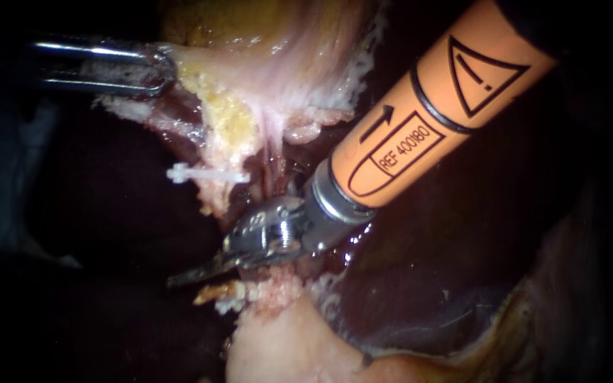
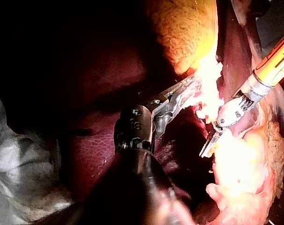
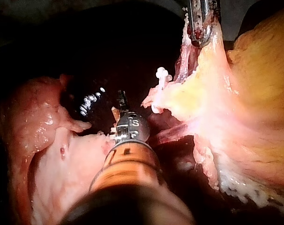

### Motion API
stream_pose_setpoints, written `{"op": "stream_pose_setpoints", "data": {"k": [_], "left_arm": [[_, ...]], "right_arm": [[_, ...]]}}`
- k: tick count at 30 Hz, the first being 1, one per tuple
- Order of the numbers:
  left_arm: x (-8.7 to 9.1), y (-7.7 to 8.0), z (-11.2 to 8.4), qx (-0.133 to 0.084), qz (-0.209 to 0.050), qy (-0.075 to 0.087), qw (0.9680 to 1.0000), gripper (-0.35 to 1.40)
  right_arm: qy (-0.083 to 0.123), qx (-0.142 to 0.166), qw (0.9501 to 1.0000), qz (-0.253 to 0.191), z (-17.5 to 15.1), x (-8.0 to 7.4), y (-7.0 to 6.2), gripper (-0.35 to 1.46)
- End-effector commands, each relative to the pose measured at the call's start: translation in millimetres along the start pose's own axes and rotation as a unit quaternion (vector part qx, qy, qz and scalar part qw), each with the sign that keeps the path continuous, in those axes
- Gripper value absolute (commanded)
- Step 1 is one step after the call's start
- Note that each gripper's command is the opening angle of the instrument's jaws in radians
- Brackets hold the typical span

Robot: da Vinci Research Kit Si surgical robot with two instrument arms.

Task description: Go back from the cut left tube

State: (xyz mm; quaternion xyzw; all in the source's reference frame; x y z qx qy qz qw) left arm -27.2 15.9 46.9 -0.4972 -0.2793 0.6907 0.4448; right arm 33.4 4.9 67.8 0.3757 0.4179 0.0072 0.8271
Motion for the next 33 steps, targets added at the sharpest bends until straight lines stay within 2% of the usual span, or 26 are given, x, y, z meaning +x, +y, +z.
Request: {"op": "stream_pose_setpoints", "data": {"k": [1,2,4,6,8,10,14,17,20,22,24,30,33], "left_arm": [[-0.1,-0.1,0.0,-0.001,0.0,0.0,1.0,-0.35],[-0.1,-0.1,0.1,-0.001,0.0,0.0,1.0,-0.35],[-0.1,-0.2,0.1,-0.001,0.0,0.0,1.0,-0.35],[-0.1,-0.2,0.1,0.001,0.0,0.0,1.0,-0.35],[-0.1,-0.3,0.1,0.001,0.0,0.0,1.0,-0.35],[-0.1,-0.4,0.0,0.0,0.0,0.0,1.0,-0.35],[-0.1,-0.5,0.0,0.002,0.0,0.001,1.0,-0.35],[-0.1,-0.6,0.0,0.002,0.001,0.001,1.0,-0.35],[0.0,-0.8,-0.1,0.003,0.001,0.001,1.0,-0.35],[0.0,-1.0,-0.2,0.002,0.001,0.001,1.0,-0.35],[0.0,-1.2,-0.3,0.003,0.001,0.001,1.0,-0.35],[0.0,-1.5,-0.4,0.006,0.001,0.003,1.0,-0.35],[0.0,-1.5,-0.4,0.006,0.001,0.003,1.0,-0.35]], "right_arm": [[0.0,0.002,1.0,-0.001,-0.1,0.0,-0.1,-0.35],[0.0,0.002,1.0,-0.001,0.0,0.1,-0.1,-0.15],[0.005,0.004,1.0,-0.002,0.0,0.1,-0.2,0.49],[0.016,0.0,0.9999,-0.003,0.0,0.2,-0.3,0.91],[0.029,-0.006,0.9995,0.005,0.1,0.2,-0.4,1.15],[0.037,-0.008,0.9992,0.013,0.1,0.3,-0.5,1.26],[0.047,-0.023,0.9986,0.013,0.1,0.3,-0.5,1.38],[0.049,-0.036,0.998,0.015,-0.3,0.4,-0.6,1.4],[0.055,-0.081,0.9952,0.003,-1.2,0.4,-1.2,1.43],[0.058,-0.125,0.9904,-0.015,-2.5,0.3,-2.0,1.43],[0.055,-0.175,0.9825,-0.035,-4.0,0.1,-3.0,1.43],[0.037,-0.235,0.9696,-0.055,-9.3,-1.3,-5.4,1.43],[0.028,-0.256,0.9643,-0.062,-12.7,-2.0,-6.5,1.43]]}}
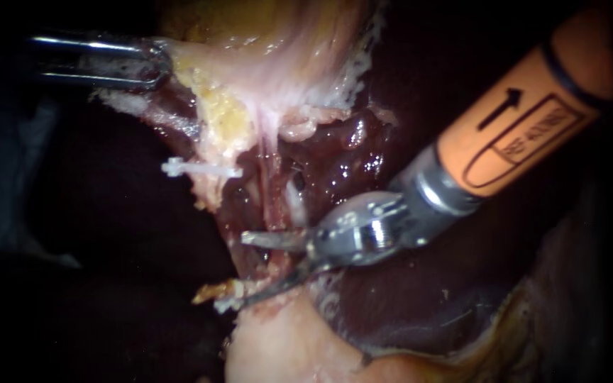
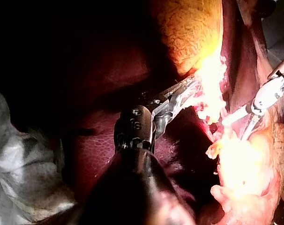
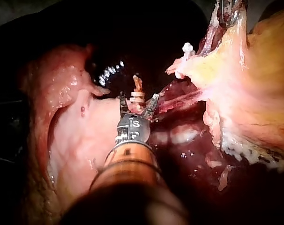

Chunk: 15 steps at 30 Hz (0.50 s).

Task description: Go back from the cut left tube

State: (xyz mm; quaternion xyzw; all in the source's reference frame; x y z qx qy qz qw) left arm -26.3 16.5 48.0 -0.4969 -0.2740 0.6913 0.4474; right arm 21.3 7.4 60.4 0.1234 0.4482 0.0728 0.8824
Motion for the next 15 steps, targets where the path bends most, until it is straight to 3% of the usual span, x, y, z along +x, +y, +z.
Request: {"op": "stream_pose_setpoints", "data": {"k": [1,10,15], "left_arm": [[0.0,0.0,0.0,0.0,0.0,0.0,1.0,-0.35],[0.0,-0.2,-0.1,0.001,0.0,0.001,1.0,-0.35],[0.1,-0.3,-0.1,0.001,0.0,0.001,1.0,-0.35]], "right_arm": [[-0.003,-0.003,1.0,-0.002,-1.2,-0.2,0.3,1.43],[-0.023,-0.034,0.9991,0.002,-10.3,-3.2,1.6,1.43],[-0.027,-0.031,0.999,0.018,-11.6,-4.5,1.9,1.43]]}}
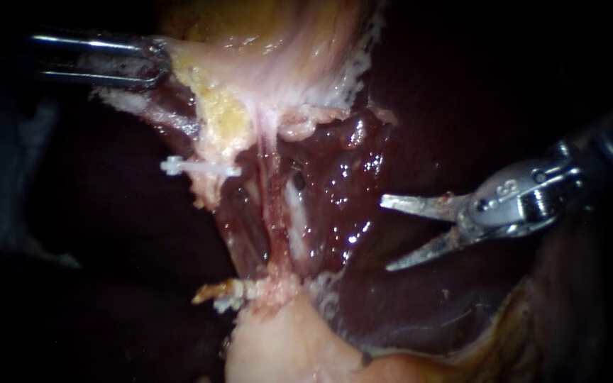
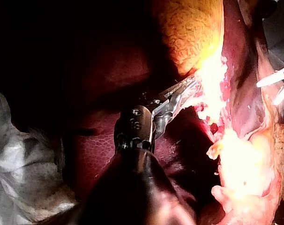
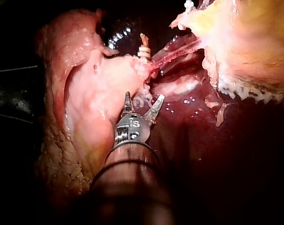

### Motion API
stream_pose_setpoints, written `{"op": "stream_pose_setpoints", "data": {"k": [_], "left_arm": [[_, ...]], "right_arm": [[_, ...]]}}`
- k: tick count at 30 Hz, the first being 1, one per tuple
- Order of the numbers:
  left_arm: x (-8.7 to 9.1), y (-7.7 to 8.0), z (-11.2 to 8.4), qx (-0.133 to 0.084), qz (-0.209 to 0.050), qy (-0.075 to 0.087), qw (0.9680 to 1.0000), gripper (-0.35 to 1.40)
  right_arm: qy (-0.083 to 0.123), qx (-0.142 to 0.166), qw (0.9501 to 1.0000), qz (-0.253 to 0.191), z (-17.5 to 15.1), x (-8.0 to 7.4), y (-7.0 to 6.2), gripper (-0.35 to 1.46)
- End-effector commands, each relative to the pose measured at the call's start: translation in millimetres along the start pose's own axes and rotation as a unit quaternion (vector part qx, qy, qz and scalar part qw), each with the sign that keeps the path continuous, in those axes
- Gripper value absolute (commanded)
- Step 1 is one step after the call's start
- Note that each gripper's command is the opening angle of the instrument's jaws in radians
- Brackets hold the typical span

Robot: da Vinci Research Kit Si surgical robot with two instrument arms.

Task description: Go back from the cut left tube

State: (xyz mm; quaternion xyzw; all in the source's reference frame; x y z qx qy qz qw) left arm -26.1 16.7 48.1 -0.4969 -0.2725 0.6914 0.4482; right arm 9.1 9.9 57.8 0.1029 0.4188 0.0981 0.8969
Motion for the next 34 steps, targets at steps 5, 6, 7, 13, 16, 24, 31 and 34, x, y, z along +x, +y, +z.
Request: {"op": "stream_pose_setpoints", "data": {"k": [5,6,7,13,16,24,31,34], "left_arm": [[-0.1,-0.1,0.2,0.002,0.0,0.001,1.0,-0.35],[-0.2,-0.2,0.3,0.002,0.0,0.001,1.0,-0.35],[-0.3,-0.3,0.4,0.003,0.001,0.001,1.0,-0.35],[-1.5,-1.0,2.4,0.01,0.005,0.005,0.9999,-0.35],[-1.9,-1.5,3.6,0.009,0.006,0.005,0.9999,-0.35],[-2.8,-2.3,6.0,0.011,0.01,0.003,0.9999,-0.35],[-3.0,-2.5,6.2,0.01,0.011,0.001,0.9999,-0.35],[-3.0,-2.5,6.2,0.01,0.011,0.001,0.9999,-0.35]], "right_arm": [[0.006,0.02,0.9998,0.001,0.1,-0.3,0.2,1.43],[0.006,0.02,0.9998,0.0,0.1,-0.3,0.2,1.43],[0.006,0.02,0.9998,0.0,0.1,-0.3,0.2,1.43],[0.006,0.02,0.9998,0.0,0.1,-0.3,0.2,1.43],[0.006,0.02,0.9998,0.0,0.1,-0.3,0.2,1.45],[0.006,0.02,0.9998,0.0,0.1,-0.3,0.2,1.45],[0.006,0.02,0.9998,0.001,0.1,-0.3,0.2,1.45],[0.006,0.02,0.9998,0.001,0.1,-0.3,0.2,1.45]]}}
